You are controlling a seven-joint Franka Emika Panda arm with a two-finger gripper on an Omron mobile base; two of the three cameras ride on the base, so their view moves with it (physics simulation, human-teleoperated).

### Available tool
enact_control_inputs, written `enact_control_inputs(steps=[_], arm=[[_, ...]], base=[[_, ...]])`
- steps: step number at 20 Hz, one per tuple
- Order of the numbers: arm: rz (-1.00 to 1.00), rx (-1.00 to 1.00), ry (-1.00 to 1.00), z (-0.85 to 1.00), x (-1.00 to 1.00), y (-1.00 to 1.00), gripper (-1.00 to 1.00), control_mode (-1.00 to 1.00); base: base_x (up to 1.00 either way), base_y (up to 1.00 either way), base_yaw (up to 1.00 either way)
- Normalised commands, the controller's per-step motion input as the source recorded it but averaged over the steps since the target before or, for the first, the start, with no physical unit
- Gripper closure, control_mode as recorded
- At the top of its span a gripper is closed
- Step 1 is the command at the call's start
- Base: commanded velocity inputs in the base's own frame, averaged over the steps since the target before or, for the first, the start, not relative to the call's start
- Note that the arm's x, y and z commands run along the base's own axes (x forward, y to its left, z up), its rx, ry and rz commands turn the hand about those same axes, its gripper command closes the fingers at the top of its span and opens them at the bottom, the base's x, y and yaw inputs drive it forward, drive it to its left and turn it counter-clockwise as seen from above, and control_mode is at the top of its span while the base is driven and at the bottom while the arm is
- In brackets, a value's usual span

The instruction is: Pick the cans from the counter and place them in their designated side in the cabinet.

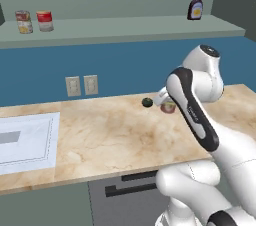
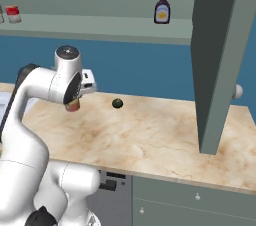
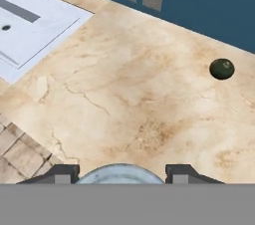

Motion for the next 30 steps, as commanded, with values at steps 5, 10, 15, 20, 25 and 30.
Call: enact_control_inputs(steps=[5,10,15,20,25,30], arm=[[0.0,0.02,-0.08,0.32,-0.44,0.08,1.0,-1.0],[0.0,0.03,-0.03,0.35,-0.47,0.0,1.0,-1.0],[0.0,0.03,-0.03,0.36,-0.44,0.0,1.0,-1.0],[0.0,0.02,-0.04,0.4,-0.38,0.0,1.0,-1.0],[0.0,0.02,-0.04,0.39,-0.32,0.02,1.0,-1.0],[0.0,0.02,-0.02,0.34,-0.3,0.06,1.0,-1.0]], base=[[0.0,0.0,0.0],[0.0,0.0,0.0],[0.0,0.0,0.0],[0.0,0.0,0.0],[0.0,0.0,0.0],[0.0,0.0,0.0]])
